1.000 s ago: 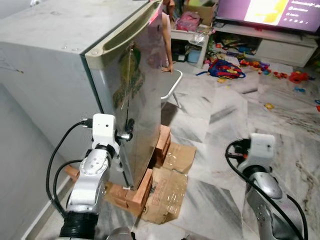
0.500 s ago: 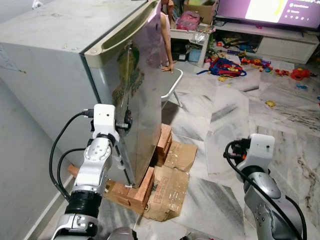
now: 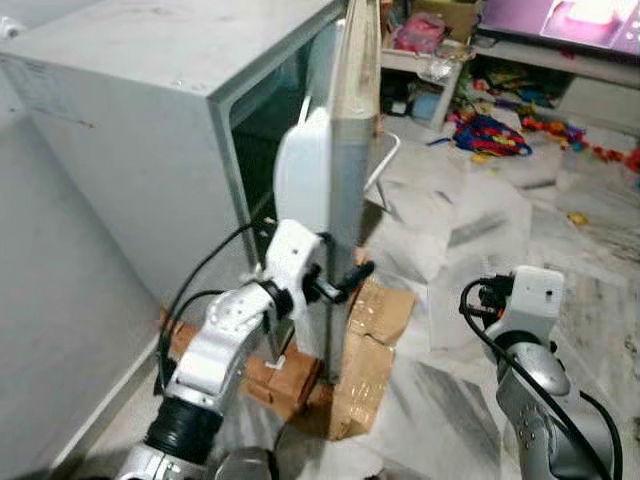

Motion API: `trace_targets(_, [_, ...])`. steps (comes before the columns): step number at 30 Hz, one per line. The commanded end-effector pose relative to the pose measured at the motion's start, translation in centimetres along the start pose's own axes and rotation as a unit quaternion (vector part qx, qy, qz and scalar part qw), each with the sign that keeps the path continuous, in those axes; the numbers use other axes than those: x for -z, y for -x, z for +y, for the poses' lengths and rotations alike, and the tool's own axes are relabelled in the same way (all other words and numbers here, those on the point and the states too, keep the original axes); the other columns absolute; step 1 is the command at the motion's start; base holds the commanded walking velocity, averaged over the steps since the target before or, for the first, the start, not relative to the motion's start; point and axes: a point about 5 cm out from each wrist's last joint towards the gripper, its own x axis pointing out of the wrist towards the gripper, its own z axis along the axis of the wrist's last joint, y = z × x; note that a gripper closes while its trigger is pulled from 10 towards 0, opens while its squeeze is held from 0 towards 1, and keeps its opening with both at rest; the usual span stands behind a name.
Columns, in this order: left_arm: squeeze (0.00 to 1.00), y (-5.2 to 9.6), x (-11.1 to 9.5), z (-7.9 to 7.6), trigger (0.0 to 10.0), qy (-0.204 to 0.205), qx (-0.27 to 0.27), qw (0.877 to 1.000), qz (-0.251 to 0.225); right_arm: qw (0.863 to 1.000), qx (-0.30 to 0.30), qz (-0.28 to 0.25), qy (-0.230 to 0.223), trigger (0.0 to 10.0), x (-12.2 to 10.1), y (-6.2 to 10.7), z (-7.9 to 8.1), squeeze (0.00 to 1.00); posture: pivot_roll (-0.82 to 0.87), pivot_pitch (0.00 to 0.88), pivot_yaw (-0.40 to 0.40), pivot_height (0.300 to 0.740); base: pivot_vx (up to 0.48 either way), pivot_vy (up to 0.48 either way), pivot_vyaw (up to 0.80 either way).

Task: Restocking fridge

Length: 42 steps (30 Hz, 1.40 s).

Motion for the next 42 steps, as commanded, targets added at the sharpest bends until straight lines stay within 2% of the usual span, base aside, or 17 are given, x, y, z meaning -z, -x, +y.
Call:
trace_targets(1, [0.0, 1.5, 0.3, 2.4, 10.0, -0.015, -0.078, 0.997, 0.018, 1.0, 0.002, -0.005, 0.003, 10.0, -0.3, 0.2, 0.1, 0.0, -0.03, 0.014, 0.004, 0.74, 0.0, 0.0, 0.0])
trace_targets(7, [0.0, 3.5, 0.5, 3.4, 10.0, -0.011, -0.127, 0.992, 0.018, 0.999, 0.029, -0.008, 0.019, 10.0, -0.6, 0.3, -0.5, 0.0, -0.02, 0.011, 0.006, 0.74, 0.0, 0.0, 0.0])
trace_targets(10, [0.0, 3.8, 1.0, 2.7, 10.0, -0.004, -0.123, 0.992, 0.023, 0.999, 0.033, 0.001, 0.018, 10.0, -0.2, 0.1, -0.6, 0.0, -0.02, 0.007, 0.004, 0.74, 0.0, 0.0, 0.0])
trace_targets(14, [0.0, 3.6, 1.0, 2.7, 10.0, -0.004, -0.136, 0.99, 0.022, 0.999, 0.033, 0.002, 0.016, 10.0, -0.2, -0.1, -0.4, 0.0, -0.01, 0.002, 0.004, 0.74, 0.0, 0.0, 0.0])
trace_targets(16, [0.0, 3.7, 0.8, 3.4, 10.0, 0.009, -0.182, 0.983, 0.013, 1.0, 0.027, -0.005, 0.015, 10.0, -0.5, -0.3, -0.1, 0.0, -0.01, 0.0, 0.004, 0.74, 0.0, 0.0, 0.0])
trace_targets(20, [0.0, 4.5, 1.1, 3.9, 10.0, 0.025, -0.215, 0.976, 0.016, 1.0, 0.028, -0.006, 0.01, 10.0, -0.5, -0.3, -0.1, 0.0, -0.01, 0.0, 0.003, 0.74, 0.0, 0.0, 0.0])
trace_targets(21, [0.0, 5.2, 1.6, 3.9, 10.0, 0.041, -0.223, 0.974, 0.023, 1.0, 0.029, -0.003, 0.007, 10.0, -0.4, -0.3, -0.2, 0.0, 0.0, 0.0, 0.003, 0.74, 0.0, 0.0, 0.0])
trace_targets(25, [0.0, 6.7, 2.5, 3.3, 10.0, 0.062, -0.209, 0.975, 0.041, 1.0, 0.028, 0.009, 0.001, 10.0, 0.0, -0.4, -0.2, 0.0, 0.0, 0.0, 0.004, 0.74, 0.0, 0.0, -0.34])
trace_targets(28, [0.0, 7.4, 2.9, 2.6, 10.0, 0.059, -0.191, 0.979, 0.047, 1.0, 0.025, 0.007, 0.003, 10.0, 0.0, -0.5, 0.0, 0.0, 0.0, 0.0, 0.003, 0.74, 0.0, 0.085, -0.8])
trace_targets(35, [0.0, 7.5, 2.9, 2.1, 10.0, 0.055, -0.179, 0.981, 0.058, 1.0, 0.024, 0.008, 0.007, 10.0, -0.1, -0.8, -0.1, 0.0, 0.0, 0.0, -0.003, 0.74, 0.0, 0.0, -0.62])
trace_targets(42, [0.0, 7.1, 2.9, 1.2, 10.0, 0.052, -0.157, 0.984, 0.063, 1.0, 0.028, 0.014, 0.006, 10.0, 0.1, -1.0, -0.3, 0.0, 0.0, 0.0, -0.008, 0.74, -0.203, 0.0, 0.0])
